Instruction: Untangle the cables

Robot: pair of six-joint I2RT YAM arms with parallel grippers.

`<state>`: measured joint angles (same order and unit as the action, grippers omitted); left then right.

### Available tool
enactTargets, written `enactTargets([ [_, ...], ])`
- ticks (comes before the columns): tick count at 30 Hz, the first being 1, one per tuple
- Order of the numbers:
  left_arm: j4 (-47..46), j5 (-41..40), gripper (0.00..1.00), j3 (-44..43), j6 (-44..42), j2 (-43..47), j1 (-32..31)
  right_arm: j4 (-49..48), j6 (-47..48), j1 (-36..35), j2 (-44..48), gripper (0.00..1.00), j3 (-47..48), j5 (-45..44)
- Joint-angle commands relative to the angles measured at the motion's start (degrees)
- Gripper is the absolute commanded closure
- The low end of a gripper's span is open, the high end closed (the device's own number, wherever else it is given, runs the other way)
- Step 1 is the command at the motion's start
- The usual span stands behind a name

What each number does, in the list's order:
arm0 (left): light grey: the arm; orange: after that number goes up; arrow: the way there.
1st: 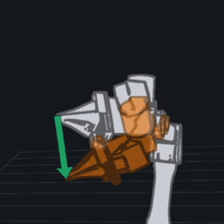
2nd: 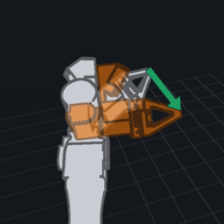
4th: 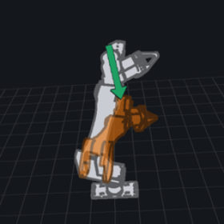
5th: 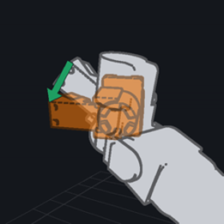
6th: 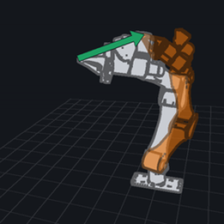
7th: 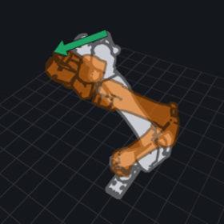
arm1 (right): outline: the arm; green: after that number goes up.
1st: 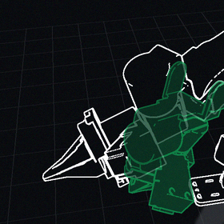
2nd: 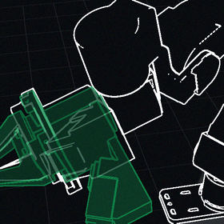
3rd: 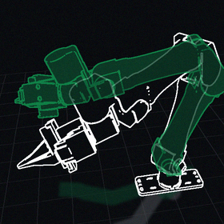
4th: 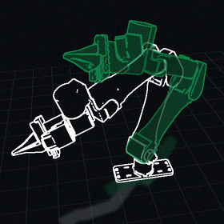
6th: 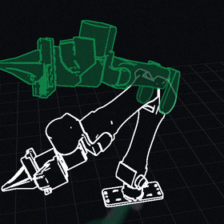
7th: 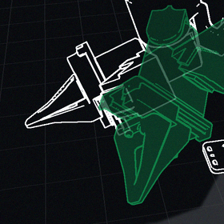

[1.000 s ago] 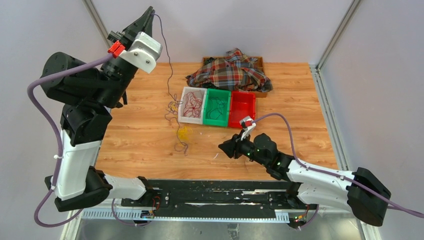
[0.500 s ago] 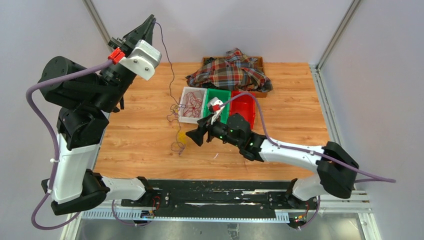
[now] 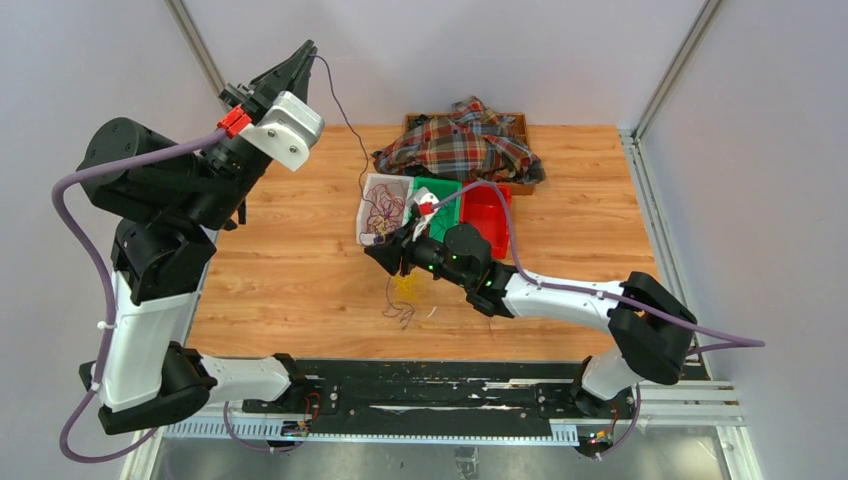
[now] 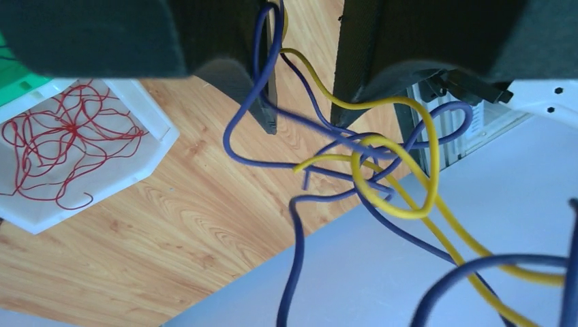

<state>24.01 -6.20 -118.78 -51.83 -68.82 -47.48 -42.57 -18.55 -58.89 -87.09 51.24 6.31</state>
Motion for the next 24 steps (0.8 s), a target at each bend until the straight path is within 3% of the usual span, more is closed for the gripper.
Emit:
enactTargets([
  [1,-0.70,1.14,1.00,0.56,0.42,0.91,-0.50,-2.57,-1.59,-0.70,1.97,0.66,-1.32,0.83],
  [4,-0.23,1.59,1.00,0.57,0.46,0.94,-0.44,-4.05,-2.57,-0.70,3.58,0.52,-3.92,1.72],
  [6,-0.03,1.63,1.00,0.77,0.54,0.99,-0.50,-5.18,-3.75,-0.70,4.50,0.47,-5.20,1.81],
  [10,-0.10,1.76,1.00,1.33,0.61,1.18,-0.50,-5.31,-4.74,-0.70,5.09,0.49,-4.34,2.34],
  [14,-0.02,1.73,1.00,1.14,0.75,1.22,-0.45,-4.35,-5.35,-0.70,4.69,0.56,-2.25,2.76],
  [17,-0.02,1.72,1.00,1.09,0.69,1.23,-0.50,-4.54,-5.79,-0.70,3.32,0.45,-0.94,3.58],
  [24,0.08,1.73,0.99,1.52,0.24,1.55,-0.50,-5.94,-6.25,-0.87,1.78,0.41,-0.25,4.69],
])
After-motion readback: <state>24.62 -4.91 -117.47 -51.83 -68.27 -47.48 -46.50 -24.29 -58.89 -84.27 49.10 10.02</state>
